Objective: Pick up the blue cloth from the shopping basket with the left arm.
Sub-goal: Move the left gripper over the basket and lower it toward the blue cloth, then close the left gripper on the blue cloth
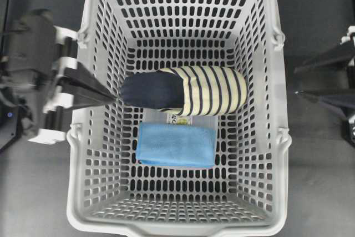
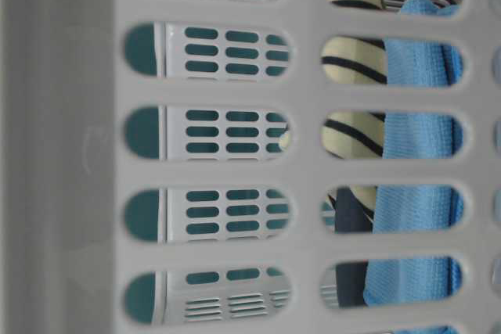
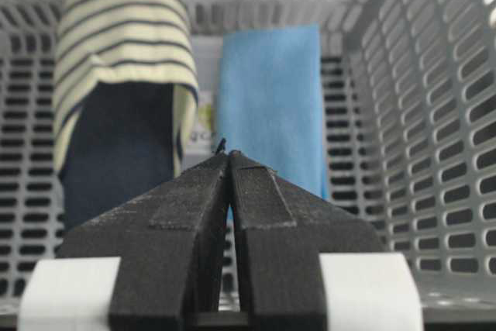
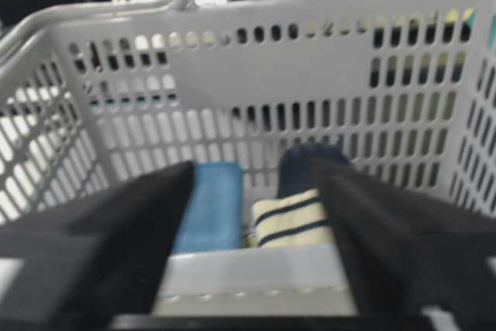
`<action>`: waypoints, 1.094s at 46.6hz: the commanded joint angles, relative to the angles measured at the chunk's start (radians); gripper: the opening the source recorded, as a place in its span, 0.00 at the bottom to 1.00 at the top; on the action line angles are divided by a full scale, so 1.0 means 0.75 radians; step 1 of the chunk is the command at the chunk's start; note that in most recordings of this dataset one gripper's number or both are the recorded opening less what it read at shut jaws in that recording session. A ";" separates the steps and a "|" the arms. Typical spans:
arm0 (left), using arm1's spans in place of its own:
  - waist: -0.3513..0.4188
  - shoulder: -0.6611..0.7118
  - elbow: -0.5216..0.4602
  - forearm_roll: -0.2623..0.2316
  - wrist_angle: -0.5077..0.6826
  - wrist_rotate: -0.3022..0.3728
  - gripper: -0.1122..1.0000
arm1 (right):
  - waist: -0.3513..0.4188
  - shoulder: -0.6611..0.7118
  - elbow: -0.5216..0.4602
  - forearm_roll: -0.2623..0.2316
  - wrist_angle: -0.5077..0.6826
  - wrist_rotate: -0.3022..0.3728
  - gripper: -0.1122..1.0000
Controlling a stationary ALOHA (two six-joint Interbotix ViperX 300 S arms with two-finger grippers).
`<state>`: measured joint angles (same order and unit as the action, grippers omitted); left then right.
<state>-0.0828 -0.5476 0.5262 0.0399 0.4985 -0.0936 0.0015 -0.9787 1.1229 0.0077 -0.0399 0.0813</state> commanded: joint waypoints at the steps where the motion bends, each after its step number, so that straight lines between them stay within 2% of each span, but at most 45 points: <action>1: -0.008 0.065 -0.115 0.006 0.045 -0.016 0.10 | -0.002 0.006 -0.035 0.004 -0.006 0.004 0.74; 4: -0.012 0.119 -0.170 0.006 0.084 -0.029 0.11 | -0.002 0.004 -0.035 0.002 0.000 -0.002 0.82; 7: -0.012 0.182 -0.231 0.004 0.139 -0.049 0.13 | -0.004 0.002 -0.035 0.004 0.000 -0.006 0.81; 9: -0.016 0.223 -0.266 0.006 0.174 -0.055 0.18 | -0.008 0.002 -0.035 0.002 0.000 -0.006 0.80; 13: -0.035 0.311 -0.344 0.006 0.256 -0.078 0.37 | -0.010 0.000 -0.035 0.002 0.000 -0.006 0.78; 19: -0.067 0.468 -0.470 0.006 0.360 -0.086 0.73 | -0.012 -0.004 -0.035 0.002 0.000 -0.008 0.78; 24: -0.074 0.577 -0.556 0.004 0.419 -0.084 0.90 | -0.012 -0.004 -0.035 0.002 -0.002 -0.008 0.78; 32: -0.082 0.720 -0.638 0.006 0.446 -0.070 0.90 | -0.012 -0.006 -0.035 0.002 -0.006 -0.006 0.78; 44: -0.086 0.888 -0.630 0.006 0.450 -0.063 0.90 | -0.012 -0.010 -0.031 0.002 -0.008 -0.002 0.78; 51: -0.086 0.933 -0.610 0.006 0.444 -0.020 0.91 | -0.012 -0.012 -0.025 0.004 -0.008 -0.002 0.78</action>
<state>-0.1442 0.1503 0.0690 0.0414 0.8376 -0.1258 -0.0061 -0.9925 1.1229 0.0077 -0.0368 0.0798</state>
